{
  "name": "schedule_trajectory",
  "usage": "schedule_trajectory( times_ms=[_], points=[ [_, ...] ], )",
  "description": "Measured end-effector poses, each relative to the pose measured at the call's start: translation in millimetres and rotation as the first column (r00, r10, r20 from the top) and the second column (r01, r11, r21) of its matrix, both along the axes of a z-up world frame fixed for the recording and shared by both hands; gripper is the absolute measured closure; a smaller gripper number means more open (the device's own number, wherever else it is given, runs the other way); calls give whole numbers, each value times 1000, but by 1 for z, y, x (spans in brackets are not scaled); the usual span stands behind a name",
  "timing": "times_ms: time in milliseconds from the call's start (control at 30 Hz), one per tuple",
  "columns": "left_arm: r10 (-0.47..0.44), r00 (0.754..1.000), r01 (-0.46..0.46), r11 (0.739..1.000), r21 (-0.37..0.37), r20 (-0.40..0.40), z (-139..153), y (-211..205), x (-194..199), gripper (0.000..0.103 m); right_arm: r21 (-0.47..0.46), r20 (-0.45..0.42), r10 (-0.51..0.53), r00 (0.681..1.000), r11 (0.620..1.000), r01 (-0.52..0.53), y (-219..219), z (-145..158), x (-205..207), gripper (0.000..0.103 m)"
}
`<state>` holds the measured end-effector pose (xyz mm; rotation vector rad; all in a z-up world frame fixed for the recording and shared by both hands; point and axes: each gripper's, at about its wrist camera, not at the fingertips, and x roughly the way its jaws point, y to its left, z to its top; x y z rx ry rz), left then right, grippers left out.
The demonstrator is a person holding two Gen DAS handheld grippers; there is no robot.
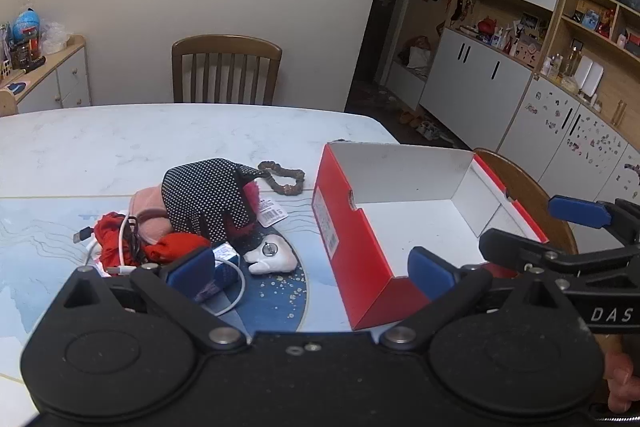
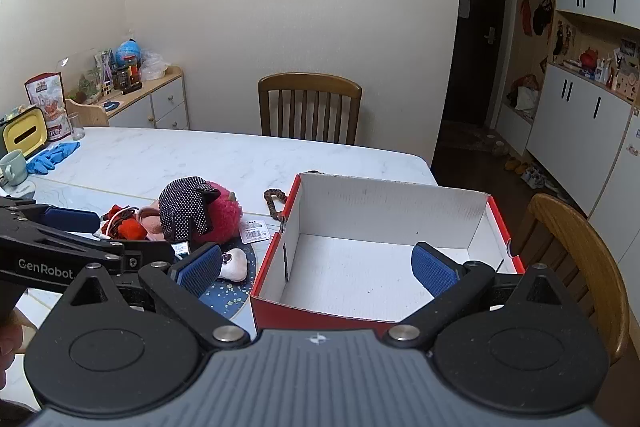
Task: Organize objects
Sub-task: 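Reach the left gripper to the black polka-dot glove and grasp it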
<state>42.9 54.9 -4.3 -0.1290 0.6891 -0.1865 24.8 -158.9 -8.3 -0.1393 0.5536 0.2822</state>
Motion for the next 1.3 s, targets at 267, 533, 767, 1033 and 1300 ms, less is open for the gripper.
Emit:
schedule_trajectory(
  times_ms=[267, 533, 767, 1033, 1300],
  points=[
    [35, 999, -35, 999, -7, -3, -3, -2, 8, 1, -27, 4, -6, 1000, 1000, 6, -5, 0, 5, 1],
    [99, 995, -99, 992, 82, 7, -5, -13, 36, 2, -8, -3, -57, 998, 998, 57, -36, -2, 31, 1],
    [184, 983, -182, 973, 141, -4, -9, -10, 75, 3, -6, -26, -134, 991, 991, 134, -85, -7, 62, 1],
    [251, 967, -237, 952, 194, -49, -18, 3, 115, 4, -51, -49, -140, 989, 989, 137, -124, -20, 91, 1],
    [284, 947, -249, 944, 217, -148, -40, 18, 154, 6, -73, -108, -119, 987, 991, 112, -147, -34, 114, 1]
  ],
)
